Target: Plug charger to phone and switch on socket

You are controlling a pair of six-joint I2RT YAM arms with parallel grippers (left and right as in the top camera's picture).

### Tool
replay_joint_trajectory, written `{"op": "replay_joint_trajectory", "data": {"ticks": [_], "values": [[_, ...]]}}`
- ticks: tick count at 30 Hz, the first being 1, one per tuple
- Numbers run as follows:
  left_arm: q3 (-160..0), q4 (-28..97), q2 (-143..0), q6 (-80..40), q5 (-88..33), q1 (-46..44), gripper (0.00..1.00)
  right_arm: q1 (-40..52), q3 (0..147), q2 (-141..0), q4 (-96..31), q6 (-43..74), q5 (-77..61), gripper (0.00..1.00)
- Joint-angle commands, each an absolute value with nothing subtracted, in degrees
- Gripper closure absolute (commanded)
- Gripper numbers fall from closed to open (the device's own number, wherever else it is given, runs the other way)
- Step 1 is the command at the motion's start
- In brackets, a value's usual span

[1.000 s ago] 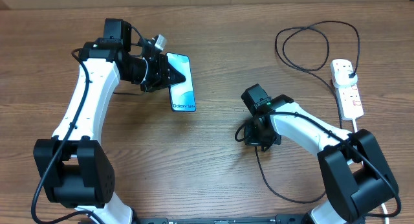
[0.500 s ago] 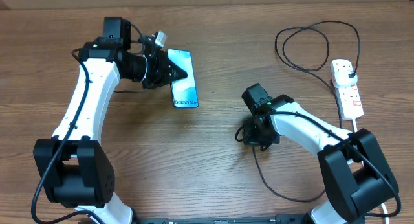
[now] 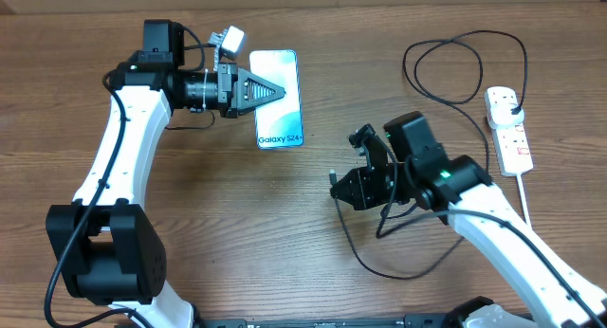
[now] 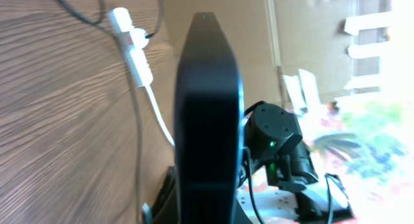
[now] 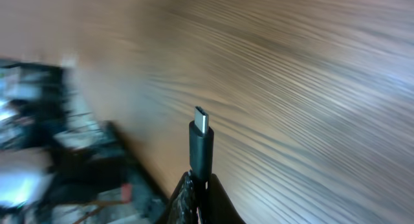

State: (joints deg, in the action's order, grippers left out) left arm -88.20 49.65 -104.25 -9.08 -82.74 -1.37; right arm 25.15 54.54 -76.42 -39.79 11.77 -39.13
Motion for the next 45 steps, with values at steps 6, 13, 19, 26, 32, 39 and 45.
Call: {"op": "replay_joint_trajectory", "data": {"ticks": [6, 13, 19, 26, 32, 39, 45], "values": [[-88.03, 49.39, -102.19, -6.81, -90.54, -1.89, 0.96, 25.06, 54.81, -75.57, -31.62, 9.74, -61.23, 0.96], [-88.03, 48.73, -102.19, -6.98, -90.54, -2.37, 0.96, 25.06, 54.81, -75.68, -28.14, 11.66, -61.84, 0.96], [-88.03, 48.77, -102.19, -10.81, -90.48, -2.96, 0.96, 25.12, 54.81, -76.71, -22.39, 16.84, -63.33, 0.96], [-88.03, 48.07, -102.21, -12.80, -89.19, -3.75, 0.95, 25.12, 54.81, -77.12, -19.57, 18.26, -64.05, 0.96], [-88.03, 44.45, -102.21, -17.04, -88.18, -4.34, 0.95, 25.12, 54.81, -77.14, -19.31, 18.28, -64.40, 0.96], [-88.03, 40.01, -102.21, -21.58, -86.50, -6.85, 0.96, 25.12, 54.81, -77.23, -15.62, 21.32, -64.38, 0.96], [-88.03, 39.75, -102.21, -22.35, -86.43, -6.90, 0.96, 25.12, 54.81, -77.28, -15.49, 21.47, -64.05, 0.96]]}}
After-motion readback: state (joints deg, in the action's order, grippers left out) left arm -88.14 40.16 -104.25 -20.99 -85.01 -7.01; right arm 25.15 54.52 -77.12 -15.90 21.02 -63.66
